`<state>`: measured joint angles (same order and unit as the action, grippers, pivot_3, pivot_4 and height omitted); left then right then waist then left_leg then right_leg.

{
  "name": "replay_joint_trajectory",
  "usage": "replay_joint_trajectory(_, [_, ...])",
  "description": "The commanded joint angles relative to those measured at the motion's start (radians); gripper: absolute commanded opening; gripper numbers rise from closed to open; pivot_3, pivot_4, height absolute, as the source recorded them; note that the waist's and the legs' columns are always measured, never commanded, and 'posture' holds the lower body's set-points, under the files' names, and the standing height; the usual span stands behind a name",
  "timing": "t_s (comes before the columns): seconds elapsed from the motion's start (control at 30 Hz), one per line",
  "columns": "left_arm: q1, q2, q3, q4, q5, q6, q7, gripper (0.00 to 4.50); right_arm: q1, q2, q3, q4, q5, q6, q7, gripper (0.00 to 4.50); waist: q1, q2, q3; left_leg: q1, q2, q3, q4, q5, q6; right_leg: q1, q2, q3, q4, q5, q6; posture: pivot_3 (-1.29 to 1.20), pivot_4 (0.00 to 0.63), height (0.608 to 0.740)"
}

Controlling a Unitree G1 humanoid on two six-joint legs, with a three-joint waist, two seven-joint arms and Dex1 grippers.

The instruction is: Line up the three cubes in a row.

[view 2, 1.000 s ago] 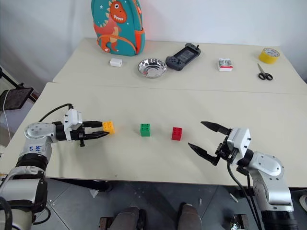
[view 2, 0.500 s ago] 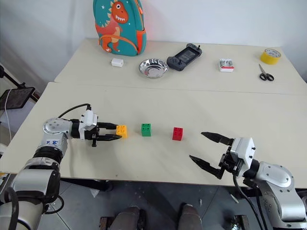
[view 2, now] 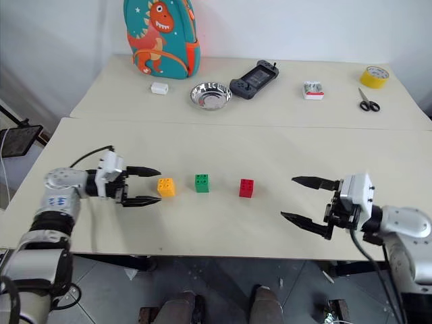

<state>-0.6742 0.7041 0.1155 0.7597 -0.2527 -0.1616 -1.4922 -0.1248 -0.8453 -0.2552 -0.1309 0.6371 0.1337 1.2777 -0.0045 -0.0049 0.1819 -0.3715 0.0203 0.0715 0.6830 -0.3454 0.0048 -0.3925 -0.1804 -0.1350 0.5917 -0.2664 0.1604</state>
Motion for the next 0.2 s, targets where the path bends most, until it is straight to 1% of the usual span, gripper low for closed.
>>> replay_joint_trajectory(0.03, [0.073, 0.054, 0.095, -0.176, -0.062, 0.054, 0.107, 4.45, -0.098, 0.010, 0.026, 0.044, 0.004, 0.003, 0.030, 4.50, -0.004, 0.000, 0.000, 0.000, 0.000, 0.000, 0.000, 0.000, 0.000, 0.000, 0.000, 0.000, 0.000, 0.000, 0.000, 0.00, 0.150, 0.740])
replay_joint_trajectory(0.1, [0.108, 0.057, 0.112, -0.215, -0.054, 0.027, 0.156, 4.45, -0.136, 0.032, 0.044, 0.087, -0.020, -0.030, 0.041, 4.50, 0.000, 0.000, 0.000, 0.000, 0.000, 0.000, 0.001, 0.000, 0.000, 0.000, 0.000, 0.000, 0.000, 0.000, 0.000, 0.00, 0.150, 0.740])
replay_joint_trajectory(0.17, [0.165, 0.061, 0.133, -0.239, -0.065, 0.033, 0.178, 4.45, -0.185, 0.097, 0.063, 0.178, -0.067, -0.135, 0.046, 4.50, 0.004, -0.001, 0.000, 0.001, 0.000, 0.000, 0.001, 0.000, 0.000, 0.001, 0.000, 0.000, 0.000, 0.000, 0.000, 0.00, 0.150, 0.740])
replay_joint_trajectory(0.2, [0.184, 0.062, 0.140, -0.247, -0.065, 0.037, 0.192, 4.45, -0.201, 0.117, 0.068, 0.211, -0.077, -0.156, 0.052, 4.50, 0.004, -0.001, 0.000, 0.001, 0.000, 0.000, 0.001, 0.000, 0.000, 0.001, 0.000, 0.000, 0.000, 0.000, 0.000, 0.00, 0.150, 0.740])
